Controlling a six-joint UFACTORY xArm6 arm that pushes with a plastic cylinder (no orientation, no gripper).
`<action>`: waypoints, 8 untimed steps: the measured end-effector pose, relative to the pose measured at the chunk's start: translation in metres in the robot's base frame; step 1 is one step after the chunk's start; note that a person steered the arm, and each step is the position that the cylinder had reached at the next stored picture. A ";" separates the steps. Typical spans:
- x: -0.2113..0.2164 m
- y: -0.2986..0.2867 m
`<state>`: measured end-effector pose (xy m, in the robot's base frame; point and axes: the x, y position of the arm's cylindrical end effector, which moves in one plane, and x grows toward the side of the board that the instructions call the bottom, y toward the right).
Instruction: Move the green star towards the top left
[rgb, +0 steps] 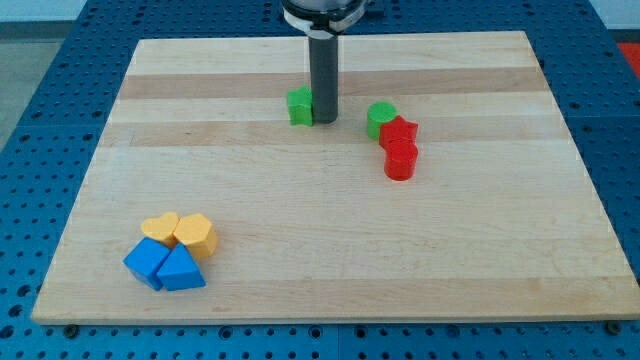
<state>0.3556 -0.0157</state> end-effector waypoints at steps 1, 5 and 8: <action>-0.003 -0.021; -0.035 -0.100; -0.098 -0.136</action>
<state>0.2574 -0.1512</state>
